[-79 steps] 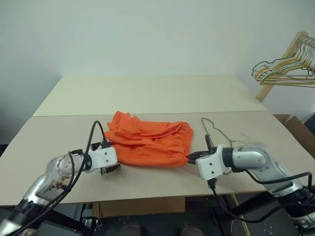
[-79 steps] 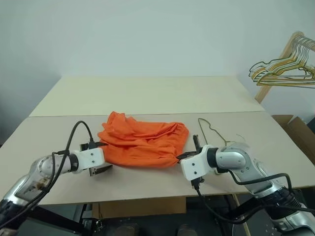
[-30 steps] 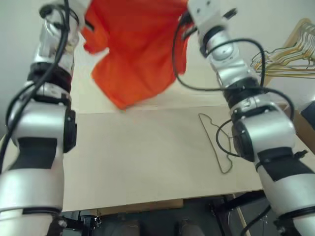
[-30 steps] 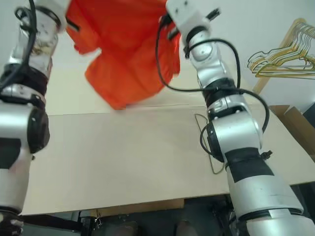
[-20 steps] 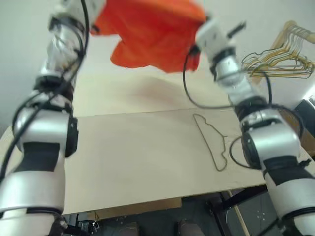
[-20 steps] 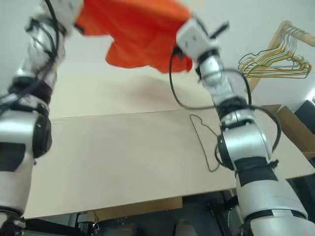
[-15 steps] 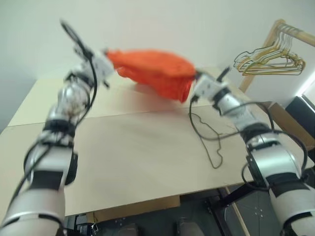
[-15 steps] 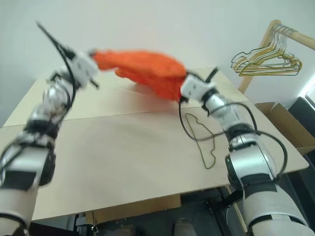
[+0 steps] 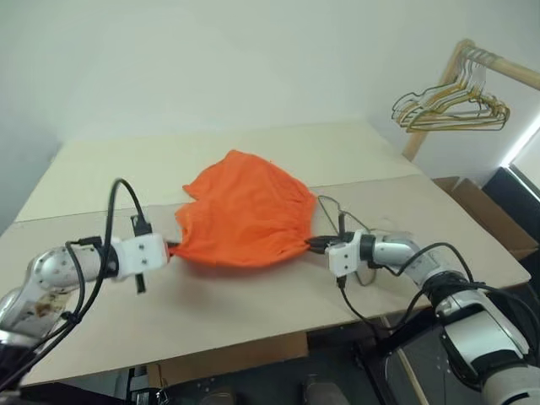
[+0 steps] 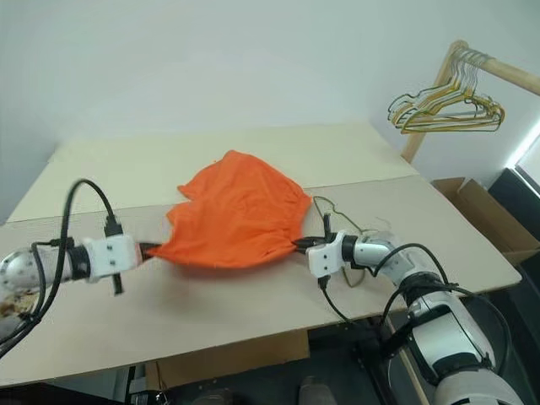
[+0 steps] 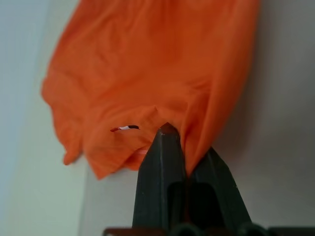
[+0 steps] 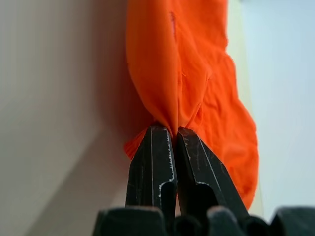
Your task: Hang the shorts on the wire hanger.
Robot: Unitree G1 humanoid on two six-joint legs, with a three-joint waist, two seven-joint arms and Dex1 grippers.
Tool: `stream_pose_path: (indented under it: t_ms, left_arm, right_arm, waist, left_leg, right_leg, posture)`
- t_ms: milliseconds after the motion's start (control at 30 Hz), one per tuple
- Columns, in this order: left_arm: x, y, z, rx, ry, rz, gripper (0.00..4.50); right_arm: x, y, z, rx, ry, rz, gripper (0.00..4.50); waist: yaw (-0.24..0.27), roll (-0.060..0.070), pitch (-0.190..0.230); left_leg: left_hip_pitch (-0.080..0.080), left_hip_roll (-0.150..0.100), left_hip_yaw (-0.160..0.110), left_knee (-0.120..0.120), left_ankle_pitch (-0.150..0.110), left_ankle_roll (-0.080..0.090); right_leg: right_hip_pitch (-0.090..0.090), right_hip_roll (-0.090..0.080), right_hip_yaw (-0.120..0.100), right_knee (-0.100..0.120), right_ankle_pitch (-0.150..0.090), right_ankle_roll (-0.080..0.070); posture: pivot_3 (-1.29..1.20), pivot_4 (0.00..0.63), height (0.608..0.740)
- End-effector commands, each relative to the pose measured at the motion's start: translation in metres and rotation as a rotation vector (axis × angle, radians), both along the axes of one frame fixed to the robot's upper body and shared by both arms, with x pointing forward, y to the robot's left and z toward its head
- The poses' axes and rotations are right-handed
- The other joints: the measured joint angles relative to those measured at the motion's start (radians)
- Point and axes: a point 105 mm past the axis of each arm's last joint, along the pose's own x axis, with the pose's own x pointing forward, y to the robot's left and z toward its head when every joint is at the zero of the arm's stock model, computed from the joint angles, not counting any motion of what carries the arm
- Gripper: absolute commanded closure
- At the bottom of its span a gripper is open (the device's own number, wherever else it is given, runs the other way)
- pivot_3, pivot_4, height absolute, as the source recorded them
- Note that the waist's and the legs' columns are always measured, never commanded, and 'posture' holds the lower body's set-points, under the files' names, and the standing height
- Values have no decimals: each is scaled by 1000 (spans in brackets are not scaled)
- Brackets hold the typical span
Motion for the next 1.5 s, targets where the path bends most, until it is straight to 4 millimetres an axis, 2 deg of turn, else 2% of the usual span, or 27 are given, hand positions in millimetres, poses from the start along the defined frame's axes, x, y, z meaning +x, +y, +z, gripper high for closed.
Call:
stream_pose_path:
  t_ms: [33, 200, 400, 533, 633, 700, 733, 833, 933, 1000, 1033, 1133, 1233, 1300, 1367, 1500]
  left_arm:
    - [-25, -13, 7, 26, 84, -97, 4478]
    - [-60, -28, -3, 51, 223, -165, 4478]
    - [-79, -43, -8, 34, 267, -175, 4478]
    - [-85, -44, -10, 20, 297, -167, 4478]
    - [-89, -45, -10, -1, 325, -179, 3859]
    - [-92, -43, -7, -7, 335, -190, 3270]
    - [-93, -41, -5, -13, 344, -195, 2833]
    - [-96, -36, 7, -44, 352, -202, 2035]
    - [-91, -27, 26, -105, 348, -179, 1076]
    - [-79, -23, 43, -194, 312, -143, 426]
    - [-73, -24, 55, -274, 296, -132, 55]
    - [-56, -34, 81, -496, 250, -109, 55]
    - [-42, -46, 94, -636, 225, -92, 55]
    - [-29, -59, 100, -729, 198, -71, 55]
    - [-18, -72, 103, -774, 183, -75, 55]
    - [-6, -89, 104, -787, 176, -119, 55]
  right_arm:
    - [-4, -7, 1, -66, -18, 12, 4500]
    - [-15, -25, -6, -124, 10, -24, 4500]
    - [-34, -38, -2, -150, 34, -52, 4500]
    - [-43, -43, -2, -148, 54, -80, 4500]
    - [-47, -44, -1, -136, 69, -98, 3659]
    - [-54, -43, 4, -129, 91, -94, 3031]
    - [-58, -42, 6, -115, 100, -97, 2564]
    - [-73, -49, 13, -114, 146, -112, 1680]
    - [-87, -62, 24, -81, 230, -192, 673]
    - [-91, -71, 38, 18, 315, -302, 10]
    - [-90, -75, 47, 95, 357, -374, 0]
    - [-79, -87, 65, 287, 443, -596, 0]
    - [-67, -99, 68, 389, 507, -806, 0]
    - [-57, -110, 61, 419, 572, -993, 0]
    - [-49, -120, 43, 432, 672, -1200, 0]
    - [-35, -126, 16, 466, 780, -1437, 0]
  waist:
    - [14, 0, 0]
    - [27, 0, 0]
    - [35, 0, 0]
    - [35, 0, 0]
    - [36, 0, 0]
    - [36, 0, 0]
    - [37, 0, 0]
    - [41, 0, 0]
    - [50, 0, 0]
    - [54, 0, 0]
    - [54, -1, 0]
    - [53, -1, -1]
    - [46, -3, -3]
    - [46, -4, -3]
    - [45, -5, -4]
    - [42, -7, -5]
  left_leg:
    - [2, 0, 1, 0, 0, 0]
    - [3, 0, 3, 0, -1, 1]
    - [6, 1, 5, -1, -1, 1]
    - [8, 1, 6, -1, -1, 1]
    - [8, 1, 7, -1, -1, 1]
    - [7, 1, 7, -1, -1, 2]
    - [7, 1, 7, -1, -2, 2]
    - [7, 2, 7, -1, -2, 2]
    - [7, 1, 7, -1, -3, 2]
    - [7, 1, 7, 0, -3, 2]
    - [7, 1, 6, 0, -3, 2]
    - [8, 2, 5, 0, -3, 2]
    - [8, 2, 5, 0, -3, 1]
    - [8, 1, 5, 0, -4, 0]
    - [7, 1, 5, 0, -4, 0]
    - [7, 0, 5, 0, -4, -1]
  right_leg:
    - [2, 0, 0, 0, 0, 0]
    - [2, 0, 1, 0, -2, -2]
    - [4, 1, 3, 0, -3, -2]
    - [4, 2, 5, 0, -3, -2]
    - [4, 2, 5, 0, -3, -2]
    - [4, 2, 5, 0, -4, -3]
    - [4, 2, 5, 0, -7, -7]
    - [3, 2, 5, 0, -8, -7]
    - [4, 2, 4, 0, -9, -6]
    - [4, 1, 4, 0, -10, -6]
    - [5, 1, 4, 0, -11, -6]
    - [5, 2, 4, 0, -10, -4]
    - [5, 3, 5, 0, -7, -1]
    - [5, 3, 5, 0, -7, 0]
    - [5, 3, 5, 0, -7, -1]
    - [5, 5, 5, -1, -7, -2]
  posture:
    - [47, 0, 740]
    - [38, 0, 740]
    - [18, 0, 740]
    - [4, 0, 740]
    - [1, 0, 740]
    - [-2, 0, 740]
    - [-3, 0, 740]
    - [7, 0, 740]
    - [14, 0, 740]
    - [19, 0, 740]
    - [18, 0, 740]
    - [10, 0, 740]
    - [-5, 0, 740]
    - [-20, 0, 740]
    - [-28, 0, 740]
    - [-50, 0, 740]
